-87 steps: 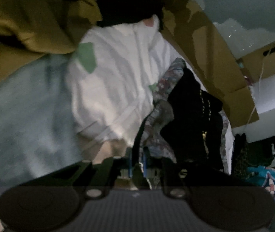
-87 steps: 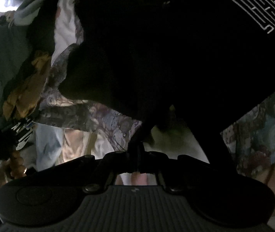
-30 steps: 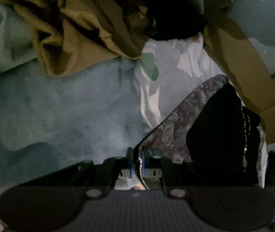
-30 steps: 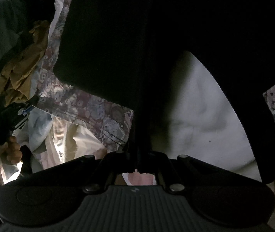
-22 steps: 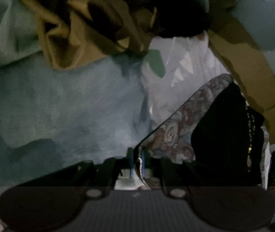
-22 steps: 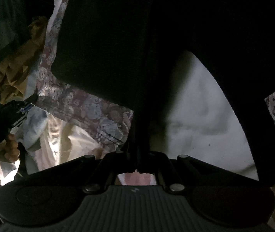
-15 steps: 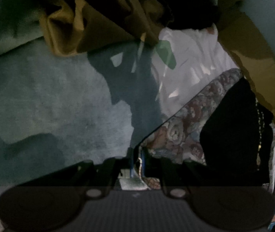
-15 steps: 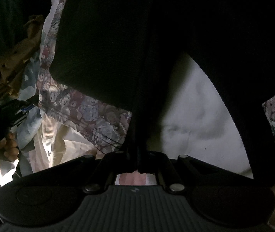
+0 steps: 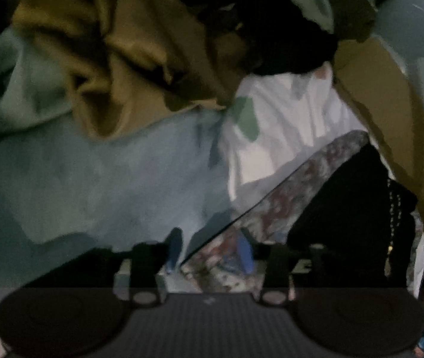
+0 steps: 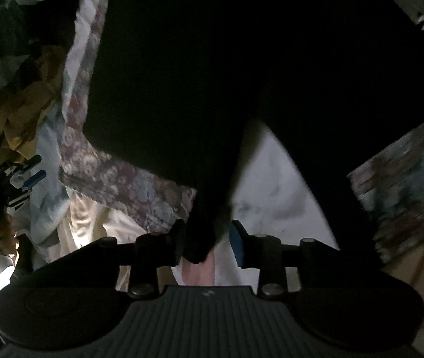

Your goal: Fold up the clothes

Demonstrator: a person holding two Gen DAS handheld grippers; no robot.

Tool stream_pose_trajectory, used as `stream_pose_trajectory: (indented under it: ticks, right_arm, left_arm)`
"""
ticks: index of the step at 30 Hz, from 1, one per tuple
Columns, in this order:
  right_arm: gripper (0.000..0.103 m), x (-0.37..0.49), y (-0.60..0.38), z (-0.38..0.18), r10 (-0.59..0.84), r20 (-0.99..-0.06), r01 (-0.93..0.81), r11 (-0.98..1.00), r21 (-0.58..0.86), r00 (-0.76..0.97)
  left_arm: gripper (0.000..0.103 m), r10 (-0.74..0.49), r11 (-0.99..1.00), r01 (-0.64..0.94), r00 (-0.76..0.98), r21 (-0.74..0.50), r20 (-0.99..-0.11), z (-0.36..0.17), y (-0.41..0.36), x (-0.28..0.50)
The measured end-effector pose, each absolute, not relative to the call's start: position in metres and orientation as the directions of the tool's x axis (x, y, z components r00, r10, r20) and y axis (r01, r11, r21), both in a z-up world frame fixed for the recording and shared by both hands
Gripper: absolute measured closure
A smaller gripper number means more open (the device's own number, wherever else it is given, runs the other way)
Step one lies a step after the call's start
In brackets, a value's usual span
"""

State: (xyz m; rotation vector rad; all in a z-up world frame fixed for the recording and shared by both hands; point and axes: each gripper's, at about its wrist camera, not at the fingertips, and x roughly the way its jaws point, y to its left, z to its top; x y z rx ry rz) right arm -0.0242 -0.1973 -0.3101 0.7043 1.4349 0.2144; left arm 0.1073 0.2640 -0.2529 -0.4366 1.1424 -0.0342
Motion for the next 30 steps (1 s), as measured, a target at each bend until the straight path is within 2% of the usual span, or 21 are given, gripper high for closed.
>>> stream_pose_trajectory:
  ticks: [9,14,22,26,30]
  right_arm:
    - [0.059,-0.019,-0.253,-0.270,0.427,-0.853,0.253,0.827,0.503,0.300]
    - [0.059,-0.016,-0.293,-0.258,0.330,-0.852,0.252,0.855,0.452,0.407]
    - [0.058,0.000,-0.359,-0.266,0.145,-0.864,0.303,0.898,0.320,0.482]
    - [0.058,0.003,-0.378,-0.276,0.104,-0.864,0.308,0.908,0.285,0.492]
    - [0.059,0.003,-0.393,-0.287,0.082,-0.867,0.305,0.916,0.260,0.491]
  left_arm:
    - [0.051,-0.294,0.931,-0.066,0.445,-0.359,-0.846,-0.226,0.212,0.128]
    - [0.046,-0.319,0.935,0.005,0.446,-0.354,-0.836,-0.219,0.174,0.139]
    - [0.041,-0.338,0.936,0.061,0.422,-0.346,-0.841,-0.218,0.120,0.166]
    - [0.041,-0.350,0.935,0.085,0.398,-0.346,-0.848,-0.214,0.097,0.185]
    - [0.035,-0.336,0.942,0.166,0.419,-0.293,-0.844,-0.205,0.068,0.201]
